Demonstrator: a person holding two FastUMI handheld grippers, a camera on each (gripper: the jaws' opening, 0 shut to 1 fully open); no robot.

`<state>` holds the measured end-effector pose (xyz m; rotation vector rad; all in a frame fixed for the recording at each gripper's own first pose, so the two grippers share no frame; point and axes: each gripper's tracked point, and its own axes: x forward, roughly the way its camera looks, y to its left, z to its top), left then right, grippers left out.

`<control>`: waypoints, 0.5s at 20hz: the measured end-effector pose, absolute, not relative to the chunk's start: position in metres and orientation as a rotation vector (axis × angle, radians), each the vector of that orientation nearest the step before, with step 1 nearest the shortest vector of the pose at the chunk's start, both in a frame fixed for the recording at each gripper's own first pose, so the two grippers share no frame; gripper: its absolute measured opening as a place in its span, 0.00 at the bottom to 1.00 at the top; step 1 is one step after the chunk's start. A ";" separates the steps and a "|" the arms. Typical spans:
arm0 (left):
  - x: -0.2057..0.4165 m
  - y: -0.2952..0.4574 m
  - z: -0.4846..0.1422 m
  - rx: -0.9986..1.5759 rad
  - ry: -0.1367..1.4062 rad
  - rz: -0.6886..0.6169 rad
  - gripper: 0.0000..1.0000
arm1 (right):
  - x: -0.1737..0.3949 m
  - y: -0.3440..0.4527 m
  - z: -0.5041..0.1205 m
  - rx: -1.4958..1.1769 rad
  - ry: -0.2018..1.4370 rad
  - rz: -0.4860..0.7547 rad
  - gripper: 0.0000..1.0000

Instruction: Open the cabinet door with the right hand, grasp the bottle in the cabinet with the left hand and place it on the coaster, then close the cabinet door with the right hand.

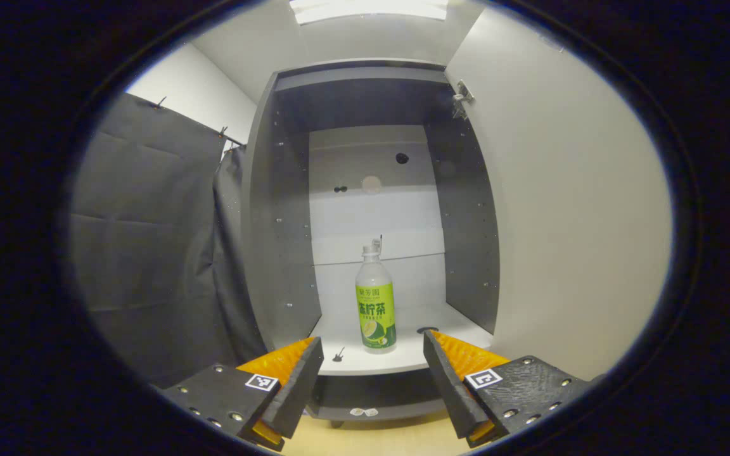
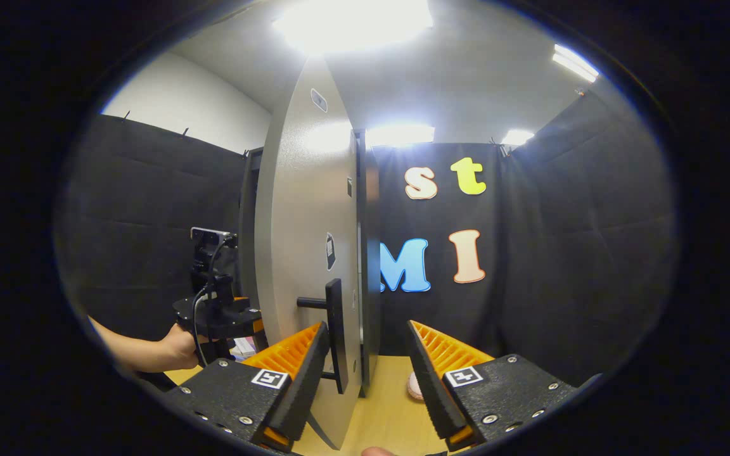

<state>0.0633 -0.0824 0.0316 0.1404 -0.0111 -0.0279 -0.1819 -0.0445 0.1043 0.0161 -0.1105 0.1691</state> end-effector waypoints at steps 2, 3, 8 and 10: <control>0.082 -0.084 0.032 0.157 -0.024 -0.034 0.91 | -0.206 -0.085 0.135 0.057 -0.210 0.034 0.84; 0.092 -0.084 0.033 0.165 -0.030 -0.039 0.91 | -0.219 -0.106 0.150 0.084 -0.258 -0.031 0.85; 0.141 -0.107 0.014 0.154 -0.001 -0.166 0.95 | -0.252 -0.190 0.143 0.245 -0.263 -0.267 0.88; 0.157 -0.106 0.012 0.171 -0.001 -0.161 0.95 | -0.266 -0.204 0.130 0.269 -0.238 -0.317 0.89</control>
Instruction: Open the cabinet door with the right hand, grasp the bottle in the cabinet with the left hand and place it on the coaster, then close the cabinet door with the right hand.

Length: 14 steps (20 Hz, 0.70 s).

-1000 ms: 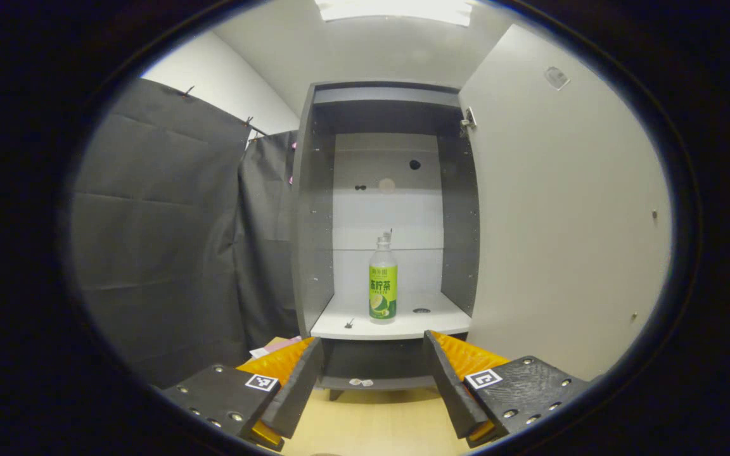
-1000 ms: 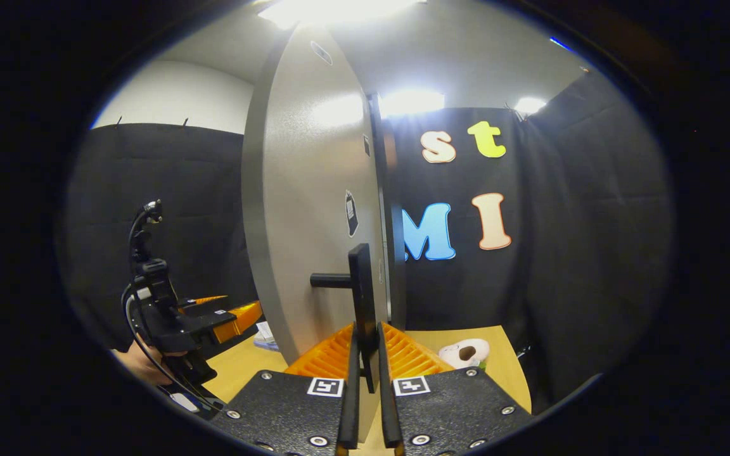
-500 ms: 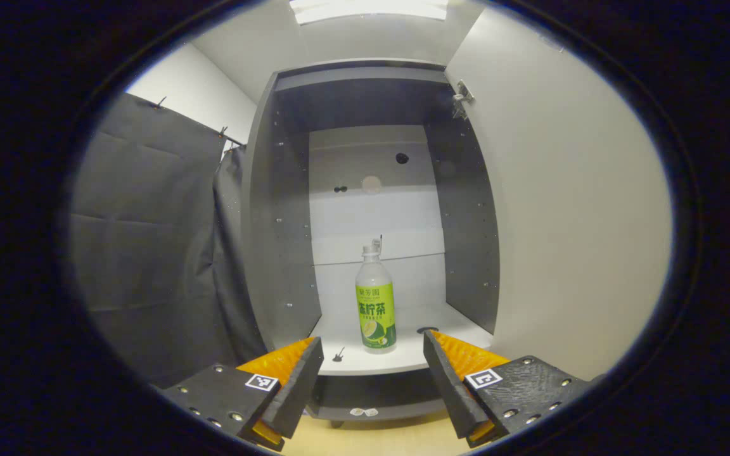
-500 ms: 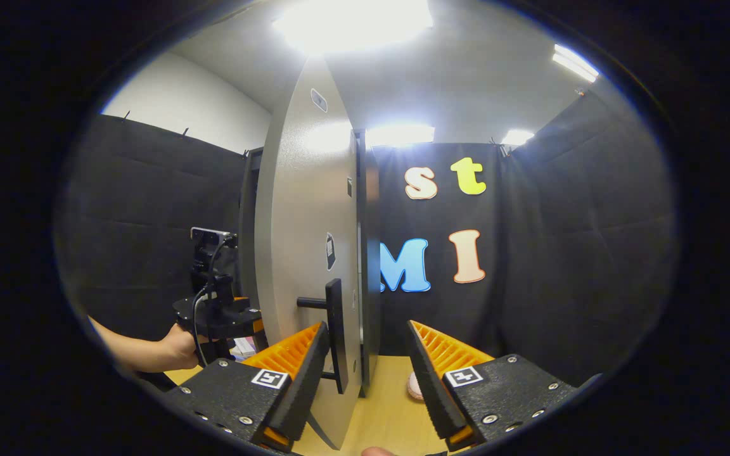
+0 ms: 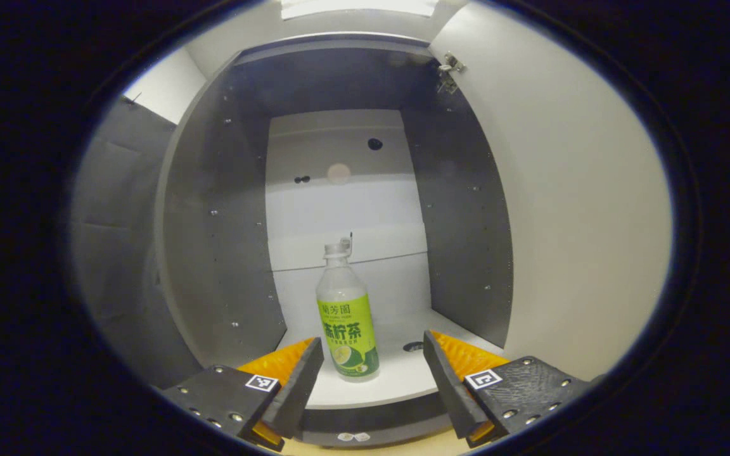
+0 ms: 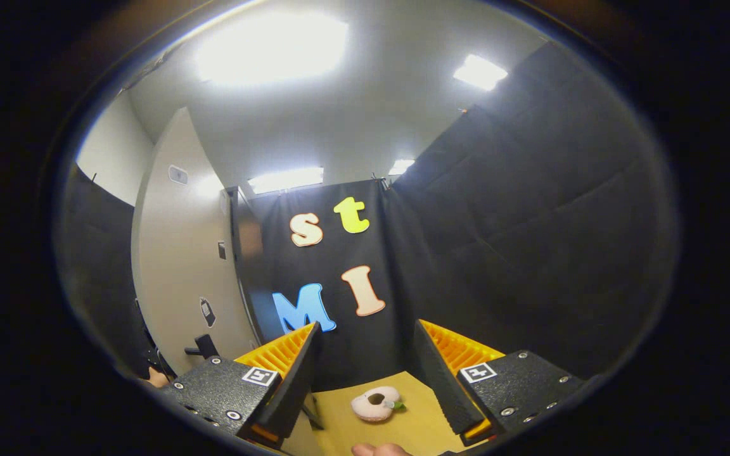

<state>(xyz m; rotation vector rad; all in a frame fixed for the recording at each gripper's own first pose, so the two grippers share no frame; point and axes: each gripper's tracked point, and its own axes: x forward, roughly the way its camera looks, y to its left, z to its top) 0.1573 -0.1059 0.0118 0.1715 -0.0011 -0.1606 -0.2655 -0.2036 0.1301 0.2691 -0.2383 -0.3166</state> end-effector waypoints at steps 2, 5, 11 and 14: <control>0.176 -0.099 0.008 0.143 0.005 -0.129 0.90 | -0.263 -0.206 0.122 0.267 -0.203 -0.358 0.90; 0.204 -0.084 0.002 0.149 0.014 -0.117 0.90 | -0.259 -0.202 0.103 0.279 -0.171 -0.405 0.90; 0.252 -0.095 0.002 0.156 -0.007 -0.181 0.90 | -0.253 -0.206 0.085 0.278 -0.123 -0.504 0.90; 0.271 -0.099 -0.001 0.147 -0.022 -0.198 0.90 | -0.237 -0.195 0.078 0.297 -0.105 -0.522 0.90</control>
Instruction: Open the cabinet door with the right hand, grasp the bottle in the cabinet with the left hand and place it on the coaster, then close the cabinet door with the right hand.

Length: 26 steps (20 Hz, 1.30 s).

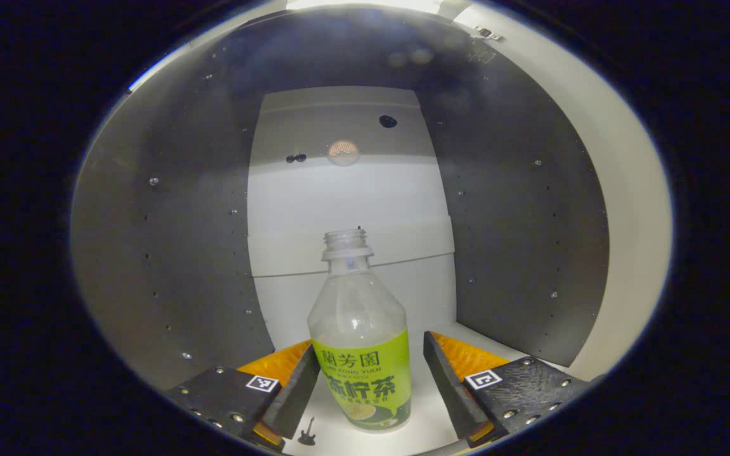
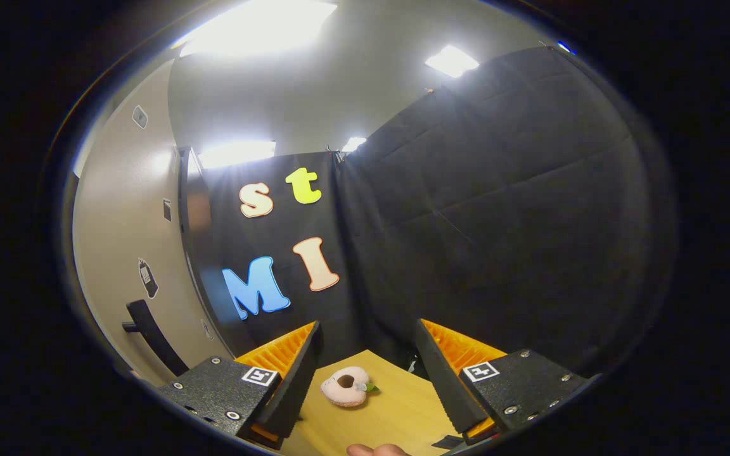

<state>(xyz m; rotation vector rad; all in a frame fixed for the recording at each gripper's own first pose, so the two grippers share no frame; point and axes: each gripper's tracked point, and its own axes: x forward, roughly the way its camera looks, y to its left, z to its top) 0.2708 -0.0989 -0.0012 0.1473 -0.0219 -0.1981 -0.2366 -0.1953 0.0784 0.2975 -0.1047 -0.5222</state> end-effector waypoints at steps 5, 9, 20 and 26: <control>0.277 -0.090 -0.002 0.148 -0.039 -0.136 0.60 | -0.238 -0.193 0.071 0.285 -0.094 -0.566 0.90; 0.270 -0.097 0.013 0.093 -0.084 -0.168 0.68 | -0.233 -0.195 0.056 0.294 -0.058 -0.576 0.90; 0.273 -0.097 0.012 0.057 -0.113 -0.124 0.71 | -0.201 -0.178 0.065 0.245 -0.047 -0.291 0.90; 0.266 -0.091 0.022 0.101 -0.133 -0.054 0.75 | -0.191 -0.164 0.035 0.224 0.038 -0.159 0.90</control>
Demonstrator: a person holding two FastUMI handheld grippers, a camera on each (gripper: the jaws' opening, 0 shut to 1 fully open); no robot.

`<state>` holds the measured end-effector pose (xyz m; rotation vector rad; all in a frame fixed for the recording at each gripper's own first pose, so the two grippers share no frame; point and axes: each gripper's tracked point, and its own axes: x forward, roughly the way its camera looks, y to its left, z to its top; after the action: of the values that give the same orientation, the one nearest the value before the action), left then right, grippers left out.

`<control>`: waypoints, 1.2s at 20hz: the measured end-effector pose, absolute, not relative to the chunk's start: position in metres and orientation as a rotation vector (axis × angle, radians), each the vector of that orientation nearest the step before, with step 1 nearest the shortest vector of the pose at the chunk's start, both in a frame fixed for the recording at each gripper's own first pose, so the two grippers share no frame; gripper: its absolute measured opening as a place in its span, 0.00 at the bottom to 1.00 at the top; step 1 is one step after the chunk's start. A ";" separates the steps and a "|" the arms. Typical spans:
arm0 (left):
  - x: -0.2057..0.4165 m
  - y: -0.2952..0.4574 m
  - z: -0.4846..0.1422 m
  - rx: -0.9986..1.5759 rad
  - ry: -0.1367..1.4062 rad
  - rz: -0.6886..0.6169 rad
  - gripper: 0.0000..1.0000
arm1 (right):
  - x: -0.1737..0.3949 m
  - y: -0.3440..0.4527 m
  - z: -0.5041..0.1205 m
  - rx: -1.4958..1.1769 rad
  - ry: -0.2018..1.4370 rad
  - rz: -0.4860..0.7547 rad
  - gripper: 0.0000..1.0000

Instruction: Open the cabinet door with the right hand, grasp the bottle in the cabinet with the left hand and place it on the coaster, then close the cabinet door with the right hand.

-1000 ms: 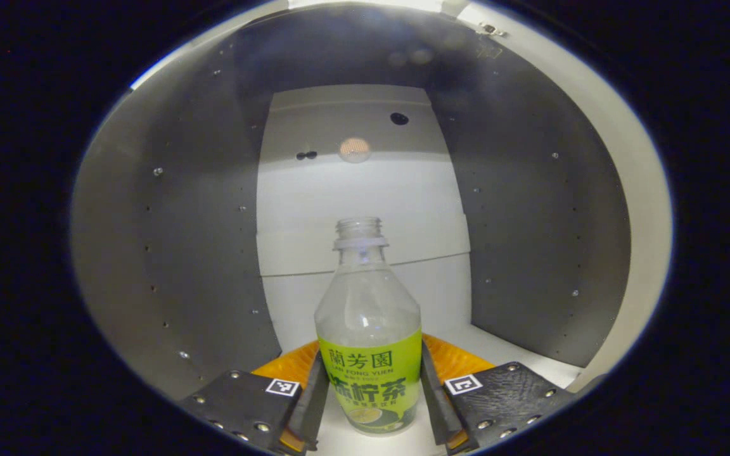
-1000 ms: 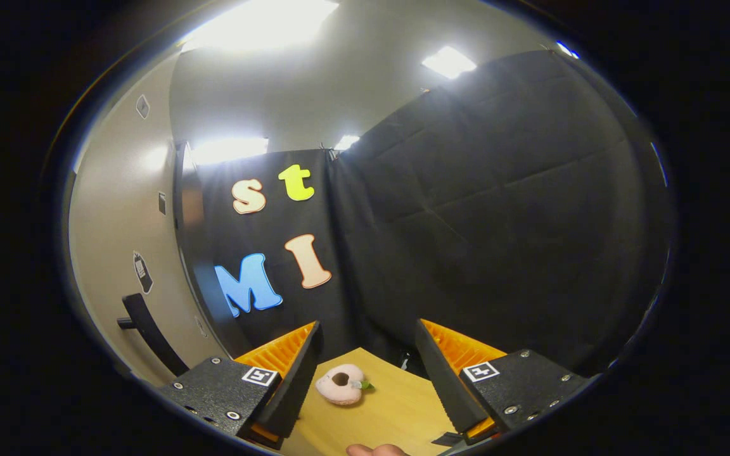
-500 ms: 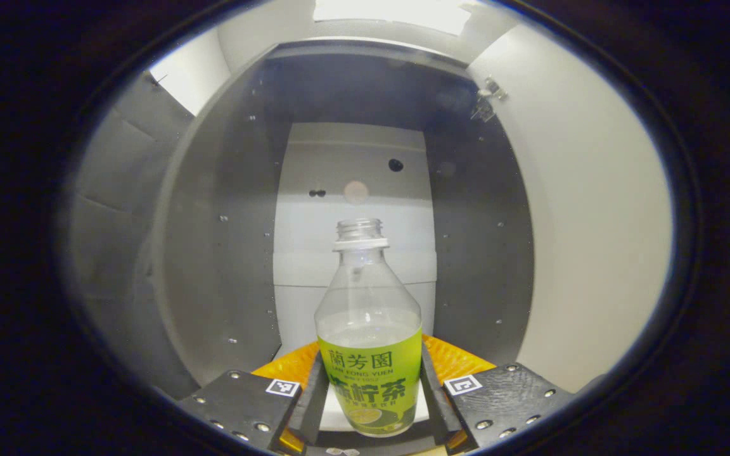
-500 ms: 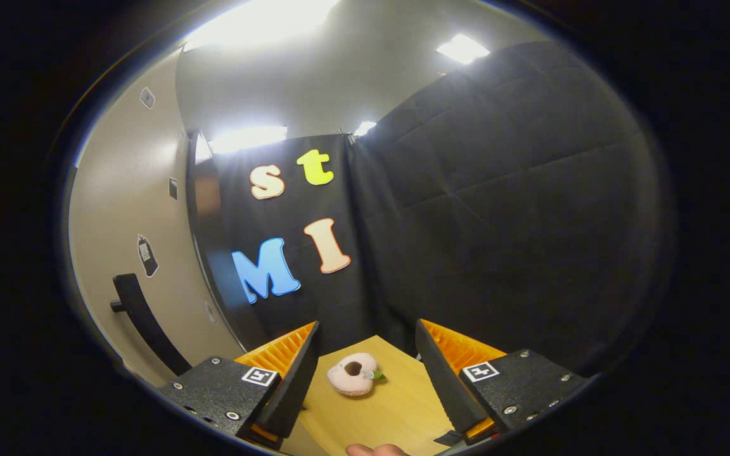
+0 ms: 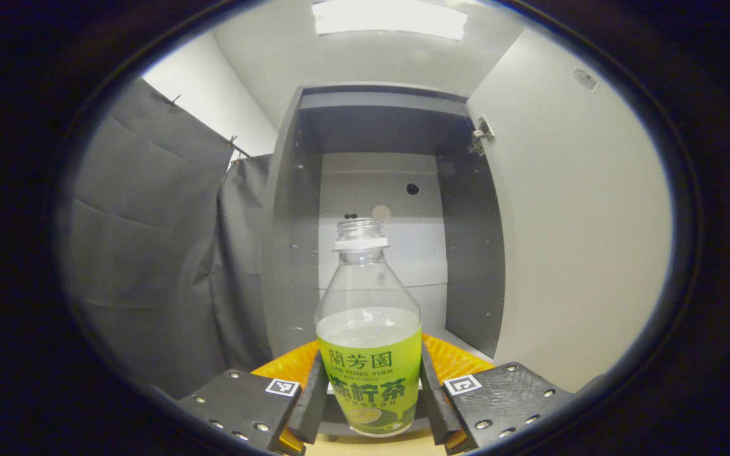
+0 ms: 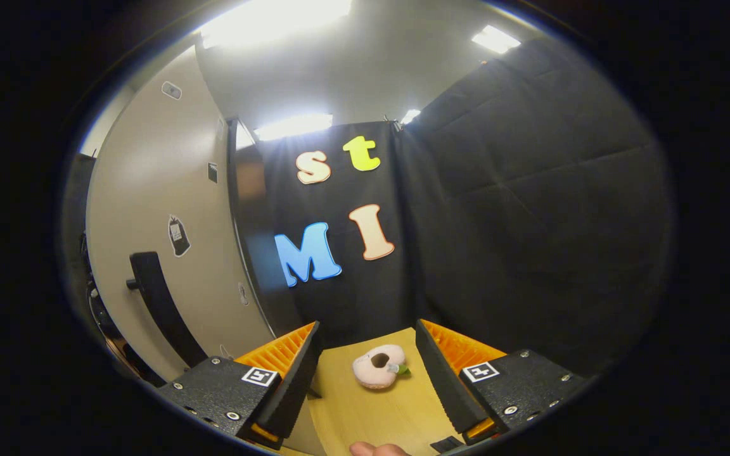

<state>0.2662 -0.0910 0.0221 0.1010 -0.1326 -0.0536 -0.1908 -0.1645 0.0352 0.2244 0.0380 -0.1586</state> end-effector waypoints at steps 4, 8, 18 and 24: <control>0.259 -0.083 0.025 0.162 -0.130 0.003 0.75 | -0.185 -0.154 0.013 0.193 0.085 -0.084 0.90; 0.260 -0.085 0.029 0.212 -0.173 -0.008 0.68 | -0.178 -0.148 -0.009 0.153 0.099 -0.065 0.90; 0.266 -0.079 0.020 0.232 -0.163 0.083 0.68 | -0.170 -0.136 -0.099 -0.012 0.181 -0.082 0.90; 0.281 -0.071 0.008 0.251 -0.088 0.142 0.68 | -0.174 -0.126 -0.181 -0.101 0.354 -0.067 0.91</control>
<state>0.2805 -0.0713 0.0082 0.2507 -0.0879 0.1424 -0.1739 -0.1256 -0.1808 -0.1012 0.3536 -0.0673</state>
